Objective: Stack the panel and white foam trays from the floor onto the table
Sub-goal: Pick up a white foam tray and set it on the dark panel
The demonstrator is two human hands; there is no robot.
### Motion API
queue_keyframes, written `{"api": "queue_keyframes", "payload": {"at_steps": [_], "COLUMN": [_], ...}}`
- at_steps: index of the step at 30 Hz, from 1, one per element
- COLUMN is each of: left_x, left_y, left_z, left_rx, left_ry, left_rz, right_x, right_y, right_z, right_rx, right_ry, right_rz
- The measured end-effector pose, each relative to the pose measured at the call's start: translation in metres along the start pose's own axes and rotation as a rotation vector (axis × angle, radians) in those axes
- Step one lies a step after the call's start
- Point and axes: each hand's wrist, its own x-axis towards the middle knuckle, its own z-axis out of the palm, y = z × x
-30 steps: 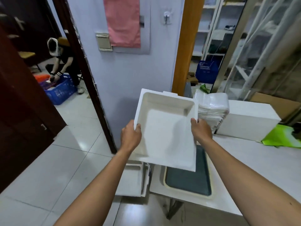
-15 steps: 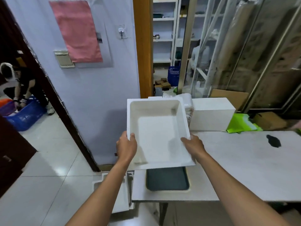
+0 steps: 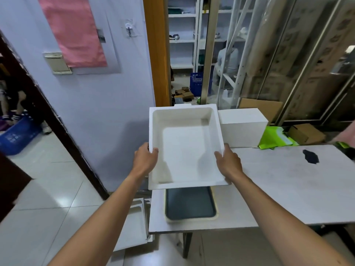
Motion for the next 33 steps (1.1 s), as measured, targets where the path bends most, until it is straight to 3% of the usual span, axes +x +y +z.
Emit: {"api": "queue_keyframes", "payload": {"at_steps": [7,15,19,24,30,33], "left_x": [0.010,0.024,0.027,0.016,0.001,-0.006], "left_y": [0.005,0.001,-0.002,0.005,0.006,0.006], "left_z": [-0.018,-0.029,-0.032,-0.024,-0.017,-0.013], "left_rx": [-0.203,-0.338,-0.285,-0.116,-0.059,-0.005], "left_ry": [-0.039,-0.013,0.019,-0.155,0.032,0.031], "left_rz": [-0.011,-0.055,-0.050,0.093,0.111,0.204], "right_x": [0.014,0.025,0.027,0.021,0.014,0.011], "right_y": [-0.007,-0.026,-0.033,-0.045,-0.042,-0.040], "right_z": [-0.024,-0.061,-0.074,-0.075,-0.065,-0.058], "right_rx": [-0.091,-0.253,-0.330,-0.395,-0.385,-0.412], "right_ry": [0.017,0.163,0.209,0.202,0.163,0.132], "right_rz": [-0.129,-0.270,-0.360,-0.464,-0.560,-0.579]}}
